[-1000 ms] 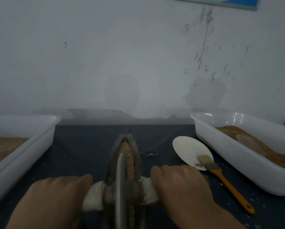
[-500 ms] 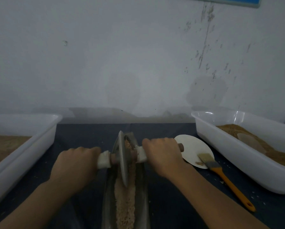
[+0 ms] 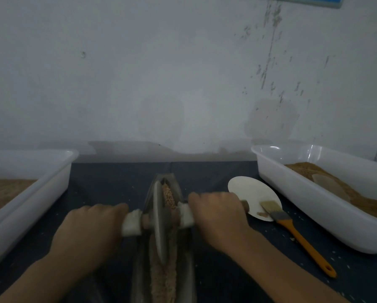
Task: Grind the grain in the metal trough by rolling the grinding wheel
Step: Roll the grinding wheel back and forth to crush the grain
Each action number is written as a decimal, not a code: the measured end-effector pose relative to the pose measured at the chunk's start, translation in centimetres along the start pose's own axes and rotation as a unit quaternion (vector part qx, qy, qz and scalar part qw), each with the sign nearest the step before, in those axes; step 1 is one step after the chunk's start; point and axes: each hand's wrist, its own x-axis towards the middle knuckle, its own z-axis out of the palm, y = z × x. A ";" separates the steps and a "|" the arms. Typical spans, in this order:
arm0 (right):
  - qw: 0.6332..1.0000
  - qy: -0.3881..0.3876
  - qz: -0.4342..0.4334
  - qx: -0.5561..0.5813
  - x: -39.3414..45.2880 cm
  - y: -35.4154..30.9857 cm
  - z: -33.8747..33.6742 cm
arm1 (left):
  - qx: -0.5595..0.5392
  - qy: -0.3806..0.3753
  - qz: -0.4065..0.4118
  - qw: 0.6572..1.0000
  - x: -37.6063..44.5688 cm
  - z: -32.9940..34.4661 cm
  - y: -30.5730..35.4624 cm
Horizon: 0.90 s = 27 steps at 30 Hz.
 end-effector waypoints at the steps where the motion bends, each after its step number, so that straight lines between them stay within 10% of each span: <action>1: 1.000 -0.013 0.002 -0.001 0.8 0.0 0.3 | -0.011 -0.004 -0.009 1.000 0.6 -0.1 0.0; 18: 1.000 0.027 -0.002 0.011 -4.4 -1.4 -2.5 | -0.007 -0.116 -0.014 0.993 -2.6 -4.7 1.4; 27: 0.999 -0.023 0.013 0.024 3.0 0.3 0.6 | -0.036 -0.050 -0.027 0.998 2.8 -0.2 0.2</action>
